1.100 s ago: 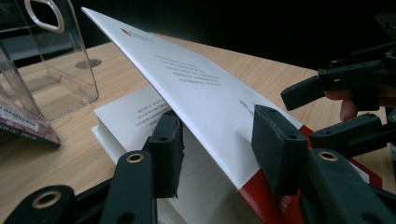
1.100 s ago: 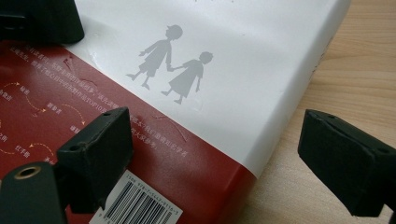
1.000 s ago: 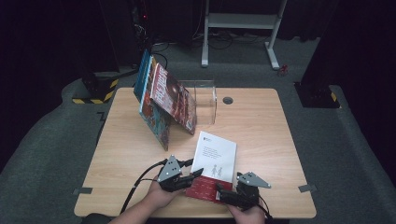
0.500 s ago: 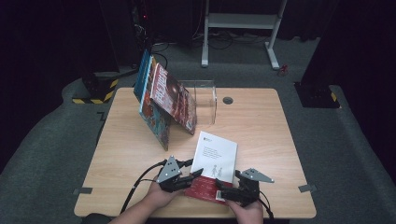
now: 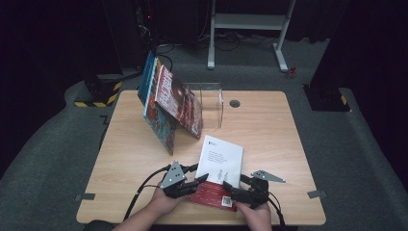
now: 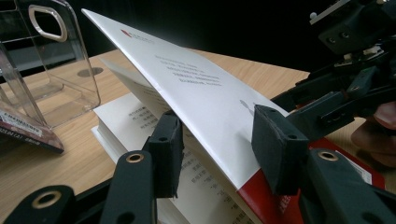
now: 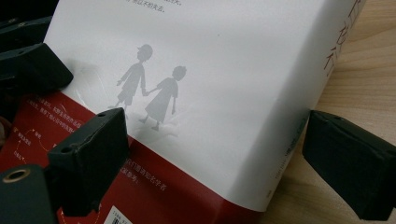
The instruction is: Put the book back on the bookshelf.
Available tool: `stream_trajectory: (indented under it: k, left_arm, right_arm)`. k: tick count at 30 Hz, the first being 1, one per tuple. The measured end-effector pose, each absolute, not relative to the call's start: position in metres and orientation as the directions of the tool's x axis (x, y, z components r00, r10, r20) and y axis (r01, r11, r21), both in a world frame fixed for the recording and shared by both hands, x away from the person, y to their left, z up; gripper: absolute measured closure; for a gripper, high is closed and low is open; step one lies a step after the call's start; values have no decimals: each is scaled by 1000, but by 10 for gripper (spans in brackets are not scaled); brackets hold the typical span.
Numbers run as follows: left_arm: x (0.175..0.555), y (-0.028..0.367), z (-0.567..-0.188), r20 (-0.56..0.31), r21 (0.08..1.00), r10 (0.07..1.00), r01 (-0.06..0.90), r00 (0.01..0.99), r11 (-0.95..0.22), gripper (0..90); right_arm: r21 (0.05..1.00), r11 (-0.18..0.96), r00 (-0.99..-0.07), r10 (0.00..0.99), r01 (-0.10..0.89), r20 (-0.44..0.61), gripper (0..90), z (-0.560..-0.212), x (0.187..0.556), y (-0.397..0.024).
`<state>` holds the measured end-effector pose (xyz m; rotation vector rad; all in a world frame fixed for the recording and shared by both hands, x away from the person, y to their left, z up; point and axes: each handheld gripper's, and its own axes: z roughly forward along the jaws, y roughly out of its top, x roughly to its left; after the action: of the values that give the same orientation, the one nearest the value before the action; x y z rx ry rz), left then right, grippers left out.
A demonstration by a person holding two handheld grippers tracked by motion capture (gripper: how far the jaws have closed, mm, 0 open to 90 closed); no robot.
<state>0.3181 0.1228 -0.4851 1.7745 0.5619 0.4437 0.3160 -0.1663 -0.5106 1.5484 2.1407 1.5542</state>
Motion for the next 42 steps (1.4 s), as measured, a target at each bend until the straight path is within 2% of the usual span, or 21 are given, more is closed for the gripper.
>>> stream_trajectory:
  k: [6, 16, 32, 42]
  left_arm:
    - [317, 123, -485, 13, 965, 583, 142, 812, -219, 542]
    - [316, 123, -486, 19, 968, 581, 131, 814, -215, 542]
    - [319, 124, -488, 17, 970, 568, 125, 823, -210, 541]
    - [324, 125, -488, 4, 966, 597, 152, 802, -211, 538]
  right_arm:
    - [704, -69, -478, 686, 707, 548, 67, -518, 322, -173]
    - [649, -93, -475, 606, 755, 638, 66, -526, 331, -175]
    - [671, -68, -478, 648, 739, 593, 113, -517, 326, -176]
    - [751, -39, -512, 707, 660, 487, 186, -507, 319, -174]
